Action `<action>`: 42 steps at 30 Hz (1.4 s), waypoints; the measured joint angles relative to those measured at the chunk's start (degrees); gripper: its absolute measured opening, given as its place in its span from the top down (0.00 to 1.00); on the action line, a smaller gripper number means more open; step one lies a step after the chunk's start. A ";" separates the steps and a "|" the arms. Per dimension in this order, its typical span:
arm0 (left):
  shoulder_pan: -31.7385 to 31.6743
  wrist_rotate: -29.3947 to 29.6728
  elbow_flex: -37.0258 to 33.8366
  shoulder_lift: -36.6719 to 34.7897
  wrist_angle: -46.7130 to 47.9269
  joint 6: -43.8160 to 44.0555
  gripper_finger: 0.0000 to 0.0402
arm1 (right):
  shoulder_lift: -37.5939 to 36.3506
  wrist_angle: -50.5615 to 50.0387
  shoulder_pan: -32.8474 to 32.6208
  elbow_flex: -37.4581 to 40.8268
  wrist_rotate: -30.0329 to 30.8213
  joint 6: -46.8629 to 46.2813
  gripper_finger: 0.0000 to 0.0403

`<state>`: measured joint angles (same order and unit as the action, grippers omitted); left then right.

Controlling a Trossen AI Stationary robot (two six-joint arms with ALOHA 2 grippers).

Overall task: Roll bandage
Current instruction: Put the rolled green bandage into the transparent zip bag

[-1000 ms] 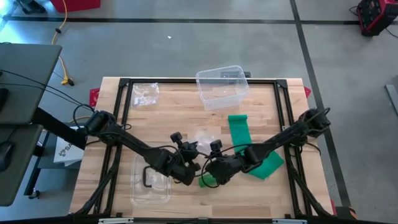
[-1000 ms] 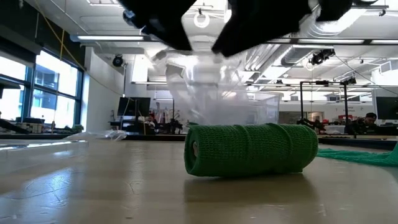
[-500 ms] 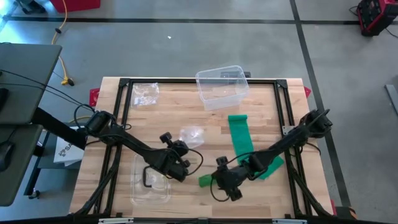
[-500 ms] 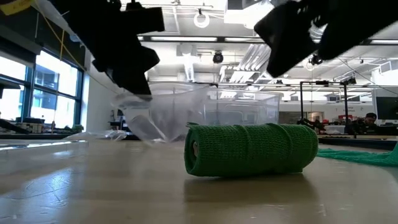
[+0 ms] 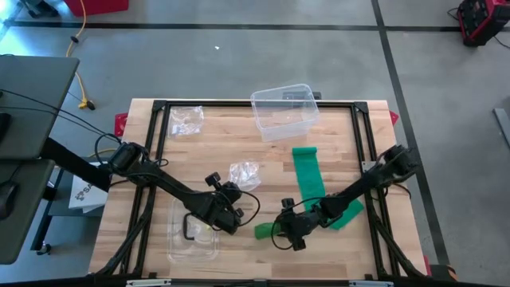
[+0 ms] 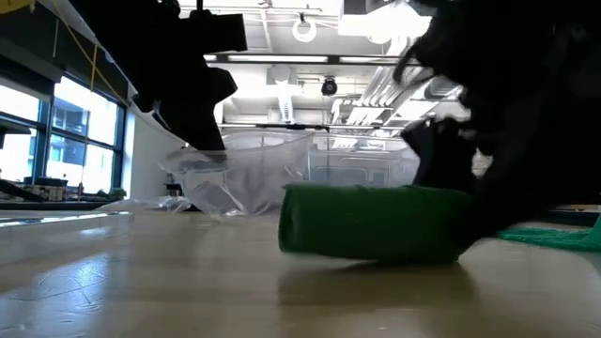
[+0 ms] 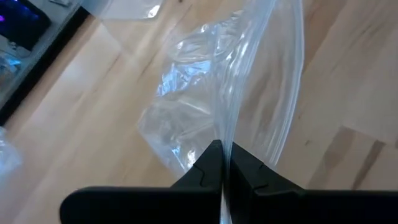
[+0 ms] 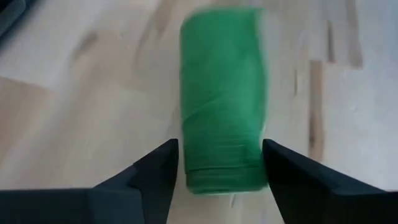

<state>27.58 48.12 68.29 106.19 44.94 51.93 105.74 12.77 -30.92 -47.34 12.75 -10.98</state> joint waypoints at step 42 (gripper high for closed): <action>-0.73 -5.18 0.02 -0.07 -16.71 -2.07 1.00 | -11.88 -22.48 5.28 -7.66 12.79 -9.93 0.92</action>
<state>26.85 42.94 68.31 106.13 28.23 49.87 93.86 -9.70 -25.64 -55.00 25.54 -20.91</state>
